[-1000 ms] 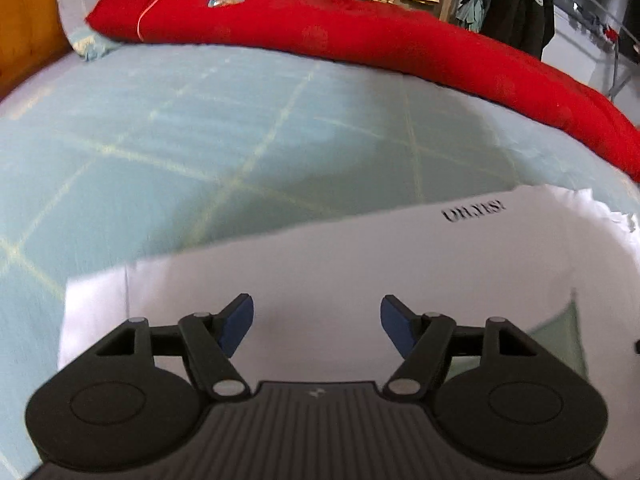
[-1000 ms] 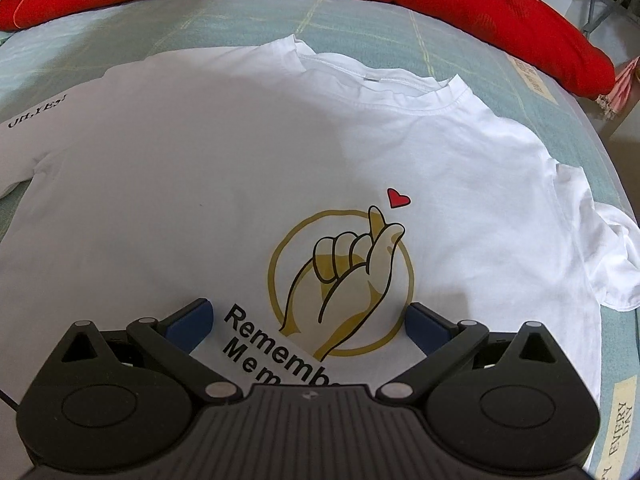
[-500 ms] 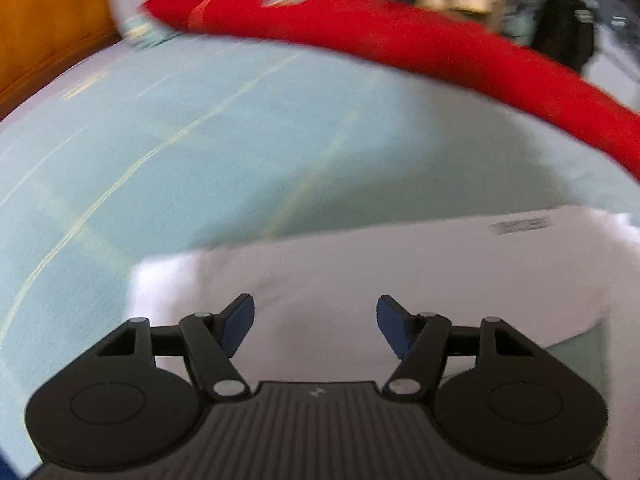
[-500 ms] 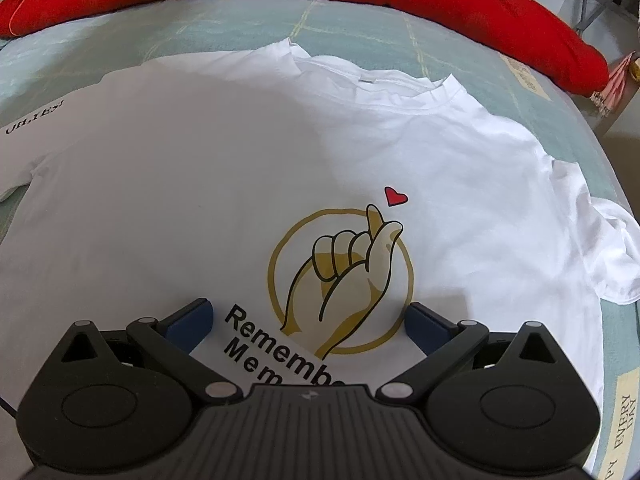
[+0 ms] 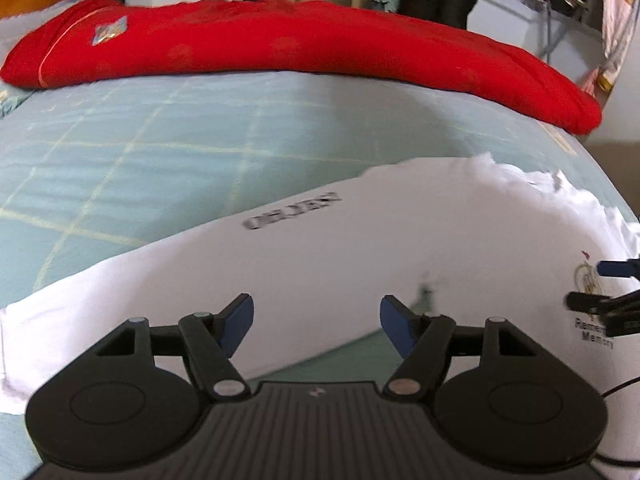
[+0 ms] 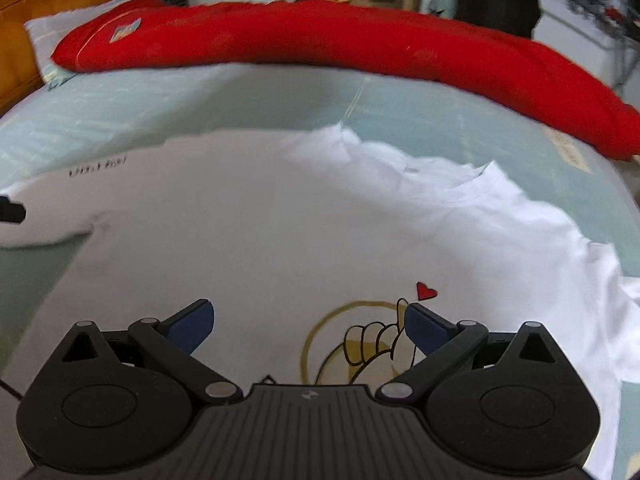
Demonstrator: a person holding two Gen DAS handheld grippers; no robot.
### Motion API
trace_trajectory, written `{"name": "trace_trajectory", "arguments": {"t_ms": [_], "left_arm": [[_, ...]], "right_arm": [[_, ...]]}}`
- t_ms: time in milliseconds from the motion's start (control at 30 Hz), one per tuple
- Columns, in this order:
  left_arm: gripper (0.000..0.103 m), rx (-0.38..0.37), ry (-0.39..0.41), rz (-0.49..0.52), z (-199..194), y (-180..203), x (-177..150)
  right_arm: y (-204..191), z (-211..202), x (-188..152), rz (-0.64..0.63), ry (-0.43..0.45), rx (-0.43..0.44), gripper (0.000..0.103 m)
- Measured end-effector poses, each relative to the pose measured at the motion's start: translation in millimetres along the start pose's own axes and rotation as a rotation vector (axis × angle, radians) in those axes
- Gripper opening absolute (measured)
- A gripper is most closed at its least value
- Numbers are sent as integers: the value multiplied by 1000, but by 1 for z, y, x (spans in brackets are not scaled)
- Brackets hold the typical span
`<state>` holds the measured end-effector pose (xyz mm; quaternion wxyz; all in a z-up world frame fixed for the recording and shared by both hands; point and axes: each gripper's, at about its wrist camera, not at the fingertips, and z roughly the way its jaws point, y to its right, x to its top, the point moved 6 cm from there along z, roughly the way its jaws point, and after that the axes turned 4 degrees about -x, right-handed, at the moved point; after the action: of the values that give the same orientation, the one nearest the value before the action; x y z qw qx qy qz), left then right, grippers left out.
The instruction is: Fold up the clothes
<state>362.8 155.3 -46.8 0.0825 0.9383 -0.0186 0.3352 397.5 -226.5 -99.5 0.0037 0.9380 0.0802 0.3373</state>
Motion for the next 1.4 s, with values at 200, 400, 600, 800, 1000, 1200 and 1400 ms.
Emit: {"name": "trace_trajectory", "arguments": {"t_ms": [200, 400, 600, 800, 1000, 1200, 1400], "left_arm": [[72, 14, -29, -36, 9, 50, -5], [73, -37, -45, 0, 24, 122, 2], [73, -86, -47, 56, 40, 192, 17], [75, -76, -58, 80, 60, 236, 18], [76, -70, -192, 88, 90, 244, -10], [78, -85, -204, 127, 80, 236, -17], [80, -94, -228, 169, 82, 220, -12]], "right_arm": [[41, -10, -37, 5, -48, 26, 103], [87, -46, -89, 86, -121, 50, 103], [112, -50, -100, 136, -175, 142, 103], [112, -42, -94, 111, -234, 177, 103], [107, -42, -96, 45, -253, 157, 103], [108, -36, -86, 68, -255, 130, 103], [113, -31, -72, 114, -227, 113, 103]]}}
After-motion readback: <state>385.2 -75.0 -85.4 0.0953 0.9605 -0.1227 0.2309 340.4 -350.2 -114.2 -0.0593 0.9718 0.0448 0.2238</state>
